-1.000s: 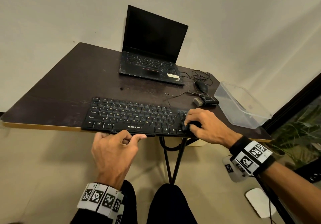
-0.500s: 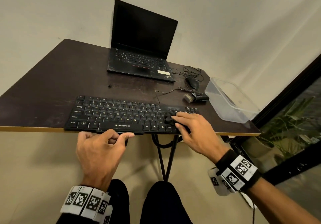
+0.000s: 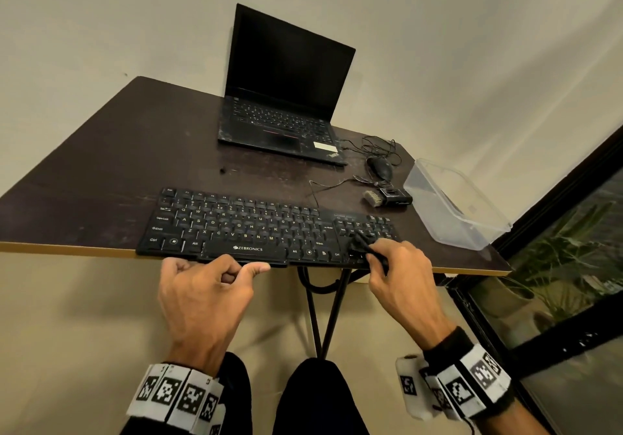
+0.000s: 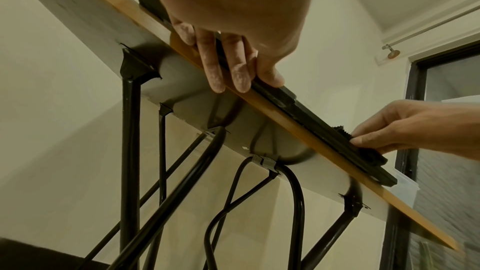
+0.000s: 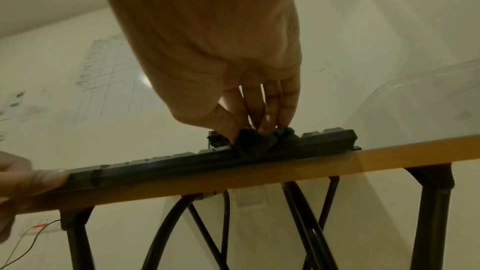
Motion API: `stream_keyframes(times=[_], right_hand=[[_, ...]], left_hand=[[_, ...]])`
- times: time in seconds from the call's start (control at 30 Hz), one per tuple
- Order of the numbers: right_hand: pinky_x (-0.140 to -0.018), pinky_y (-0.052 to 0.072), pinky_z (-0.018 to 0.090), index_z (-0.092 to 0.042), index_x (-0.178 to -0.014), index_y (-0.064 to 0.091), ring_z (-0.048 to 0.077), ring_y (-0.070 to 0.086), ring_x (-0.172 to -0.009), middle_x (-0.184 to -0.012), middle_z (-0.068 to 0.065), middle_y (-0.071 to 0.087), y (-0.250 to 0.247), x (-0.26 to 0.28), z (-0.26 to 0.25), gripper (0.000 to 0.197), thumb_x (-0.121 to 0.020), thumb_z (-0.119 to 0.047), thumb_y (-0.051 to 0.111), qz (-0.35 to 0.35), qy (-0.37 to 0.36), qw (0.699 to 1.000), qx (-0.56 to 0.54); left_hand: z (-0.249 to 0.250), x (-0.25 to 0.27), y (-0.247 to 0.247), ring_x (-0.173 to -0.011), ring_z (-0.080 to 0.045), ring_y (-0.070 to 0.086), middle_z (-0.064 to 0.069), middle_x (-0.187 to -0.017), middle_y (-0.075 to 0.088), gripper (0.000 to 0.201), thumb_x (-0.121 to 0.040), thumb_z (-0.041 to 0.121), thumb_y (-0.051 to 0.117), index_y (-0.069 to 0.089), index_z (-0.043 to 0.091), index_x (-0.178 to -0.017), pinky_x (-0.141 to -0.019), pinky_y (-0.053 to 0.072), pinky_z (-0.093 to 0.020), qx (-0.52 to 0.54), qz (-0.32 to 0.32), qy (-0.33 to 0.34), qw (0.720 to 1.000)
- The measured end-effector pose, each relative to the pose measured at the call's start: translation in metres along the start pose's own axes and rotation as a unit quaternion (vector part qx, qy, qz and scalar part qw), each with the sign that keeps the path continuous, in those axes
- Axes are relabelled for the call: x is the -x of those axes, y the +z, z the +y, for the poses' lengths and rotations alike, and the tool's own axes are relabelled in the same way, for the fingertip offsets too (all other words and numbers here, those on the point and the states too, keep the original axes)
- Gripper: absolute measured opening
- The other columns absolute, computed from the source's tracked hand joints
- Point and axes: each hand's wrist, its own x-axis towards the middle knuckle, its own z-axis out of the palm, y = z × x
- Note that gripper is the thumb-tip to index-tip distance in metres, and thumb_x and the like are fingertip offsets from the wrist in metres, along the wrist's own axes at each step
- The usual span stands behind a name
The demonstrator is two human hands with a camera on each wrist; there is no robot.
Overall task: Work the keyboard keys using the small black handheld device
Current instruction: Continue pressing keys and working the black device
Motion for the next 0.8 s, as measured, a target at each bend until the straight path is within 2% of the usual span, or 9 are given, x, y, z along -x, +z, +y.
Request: stream_keyframes(times=[0.1, 0.2, 0.27, 0.33, 0.43, 0.5, 0.63, 0.7, 0.8], right_hand=[[-0.067, 0.036, 0.031, -0.021, -0.088, 0.072, 0.016, 0.051, -0.09, -0.077, -0.007, 0.064, 0.005, -0.005, 0.001, 0.018, -0.102, -0.015, 0.065, 0.008, 0.018, 1.0, -0.008], [-0.064, 0.031, 0.025, -0.02, -0.089, 0.075, 0.015, 0.05, -0.085, -0.078, -0.007, 0.066, 0.006, 0.001, -0.002, 0.016, -0.101, -0.015, 0.066, 0.018, 0.024, 1.0, 0.002], [-0.065, 0.035, 0.018, -0.021, -0.091, 0.079, 0.013, 0.055, -0.082, -0.08, -0.007, 0.07, 0.003, 0.001, -0.002, 0.015, -0.099, -0.012, 0.069, 0.034, 0.025, 0.999, -0.034], [-0.071, 0.047, 0.026, -0.022, -0.096, 0.083, 0.014, 0.064, -0.082, -0.086, -0.007, 0.076, 0.004, -0.009, -0.002, 0.015, -0.097, -0.012, 0.072, 0.056, 0.027, 0.996, -0.072], [-0.086, 0.05, 0.031, -0.024, -0.107, 0.085, 0.014, 0.069, -0.096, -0.103, -0.009, 0.08, 0.012, -0.021, -0.016, 0.015, -0.099, -0.019, 0.073, 0.039, 0.043, 0.995, -0.078], [-0.093, 0.051, 0.031, -0.024, -0.106, 0.085, 0.012, 0.07, -0.103, -0.109, -0.011, 0.079, 0.017, -0.025, -0.024, 0.013, -0.098, -0.021, 0.075, 0.038, 0.047, 0.991, -0.117], [-0.094, 0.056, 0.031, -0.024, -0.1, 0.087, 0.008, 0.073, -0.099, -0.103, -0.013, 0.081, 0.013, -0.033, -0.019, 0.01, -0.093, -0.02, 0.082, 0.01, 0.028, 0.987, -0.155], [-0.094, 0.058, 0.031, -0.025, -0.1, 0.086, 0.009, 0.073, -0.096, -0.101, -0.011, 0.081, 0.008, -0.045, -0.01, 0.011, -0.091, -0.02, 0.084, 0.006, 0.045, 0.992, -0.122], [-0.094, 0.056, 0.033, -0.023, -0.102, 0.087, 0.02, 0.075, -0.098, -0.097, 0.0, 0.082, -0.001, -0.074, 0.007, 0.011, -0.092, -0.021, 0.081, -0.01, 0.095, 0.993, -0.067]], left_hand=[[0.0, 0.001, 0.001, -0.072, -0.004, 0.018, 0.01, -0.046, 0.055, 0.049, -0.076, 0.062, 0.071, 0.065, 0.021, -0.05, -0.067, 0.05, -0.046, -0.004, -0.006, -0.005, 1.0], [0.0, -0.001, -0.001, -0.073, -0.003, 0.018, 0.011, -0.047, 0.056, 0.05, -0.075, 0.064, 0.07, 0.065, 0.021, -0.05, -0.067, 0.05, -0.048, -0.005, -0.004, -0.015, 1.0], [0.001, -0.001, -0.001, -0.072, -0.002, 0.017, 0.01, -0.046, 0.055, 0.049, -0.076, 0.063, 0.069, 0.065, 0.021, -0.05, -0.067, 0.05, -0.047, -0.002, 0.003, -0.002, 1.0], [0.003, -0.001, -0.001, -0.071, -0.001, 0.017, 0.01, -0.046, 0.055, 0.049, -0.077, 0.061, 0.069, 0.065, 0.02, -0.05, -0.068, 0.051, -0.047, 0.001, 0.003, 0.008, 1.0], [0.004, 0.0, -0.003, -0.069, -0.001, 0.02, 0.01, -0.046, 0.055, 0.048, -0.078, 0.059, 0.069, 0.065, 0.02, -0.05, -0.066, 0.051, -0.049, 0.004, 0.0, 0.009, 1.0], [0.002, 0.0, -0.003, -0.07, 0.006, 0.029, 0.01, -0.046, 0.054, 0.048, -0.078, 0.059, 0.07, 0.065, 0.02, -0.051, -0.066, 0.05, -0.05, 0.009, -0.003, 0.015, 1.0], [0.0, 0.0, -0.002, -0.079, 0.025, 0.036, 0.013, -0.046, 0.053, 0.048, -0.077, 0.06, 0.07, 0.063, 0.022, -0.05, -0.067, 0.048, -0.049, 0.013, -0.003, 0.008, 1.0], [-0.002, 0.0, -0.001, -0.077, 0.023, 0.037, 0.014, -0.046, 0.053, 0.048, -0.077, 0.061, 0.07, 0.063, 0.023, -0.05, -0.069, 0.048, -0.047, 0.007, -0.009, -0.003, 1.0], [-0.004, 0.0, 0.002, -0.063, -0.004, 0.03, 0.012, -0.046, 0.054, 0.05, -0.077, 0.064, 0.069, 0.064, 0.023, -0.05, -0.071, 0.047, -0.045, -0.009, -0.014, 0.0, 1.0]])
